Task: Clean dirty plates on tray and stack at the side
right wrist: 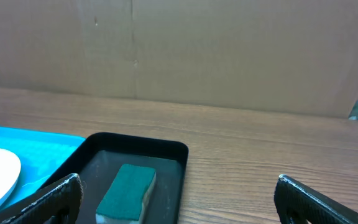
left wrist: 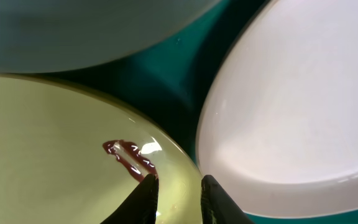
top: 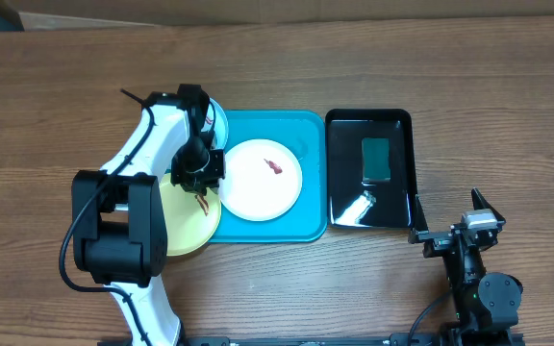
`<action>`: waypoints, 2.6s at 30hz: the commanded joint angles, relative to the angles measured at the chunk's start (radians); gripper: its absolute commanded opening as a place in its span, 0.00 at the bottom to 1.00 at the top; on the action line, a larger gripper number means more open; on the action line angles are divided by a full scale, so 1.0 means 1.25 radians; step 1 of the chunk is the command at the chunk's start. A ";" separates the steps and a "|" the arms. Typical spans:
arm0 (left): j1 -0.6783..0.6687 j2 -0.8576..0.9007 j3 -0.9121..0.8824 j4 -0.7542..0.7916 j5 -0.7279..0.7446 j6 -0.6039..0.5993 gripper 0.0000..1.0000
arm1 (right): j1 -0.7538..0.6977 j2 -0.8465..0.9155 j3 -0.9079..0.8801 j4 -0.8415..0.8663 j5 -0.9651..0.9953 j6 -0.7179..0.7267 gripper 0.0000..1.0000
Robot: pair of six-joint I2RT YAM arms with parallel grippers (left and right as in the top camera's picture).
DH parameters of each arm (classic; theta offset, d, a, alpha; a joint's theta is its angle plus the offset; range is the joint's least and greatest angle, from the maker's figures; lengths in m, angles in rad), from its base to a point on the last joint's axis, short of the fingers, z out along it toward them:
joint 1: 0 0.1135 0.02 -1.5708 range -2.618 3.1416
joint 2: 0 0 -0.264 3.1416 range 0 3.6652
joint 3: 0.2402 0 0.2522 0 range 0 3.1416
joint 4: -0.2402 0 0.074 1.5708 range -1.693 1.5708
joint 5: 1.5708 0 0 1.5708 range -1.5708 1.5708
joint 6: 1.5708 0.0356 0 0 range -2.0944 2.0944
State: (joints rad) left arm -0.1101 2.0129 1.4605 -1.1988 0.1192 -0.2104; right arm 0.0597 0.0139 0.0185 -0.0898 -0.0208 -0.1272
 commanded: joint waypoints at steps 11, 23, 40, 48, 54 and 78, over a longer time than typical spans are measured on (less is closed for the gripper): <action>-0.038 0.010 0.058 0.063 -0.027 0.000 0.27 | 0.003 -0.008 -0.009 0.005 0.000 0.006 1.00; -0.054 0.010 0.016 0.110 -0.090 -0.006 0.27 | 0.003 -0.008 -0.009 0.005 0.000 0.006 1.00; -0.055 0.010 -0.022 0.156 -0.079 -0.018 0.15 | 0.003 -0.008 -0.009 0.005 0.000 0.006 1.00; -0.059 0.010 -0.039 0.184 -0.078 -0.018 0.17 | 0.003 -0.008 -0.009 0.005 0.000 0.006 1.00; -0.061 0.010 -0.041 0.185 -0.068 -0.018 0.08 | 0.003 -0.008 -0.009 0.005 0.000 0.006 1.00; -0.073 0.010 -0.040 0.269 0.063 0.072 0.29 | 0.003 -0.008 -0.009 0.005 0.000 0.006 1.00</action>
State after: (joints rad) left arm -0.1902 2.0155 1.4132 -0.8497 0.1013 -0.1047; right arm 0.0597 0.0139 0.0185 -0.0898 -0.0208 -0.1272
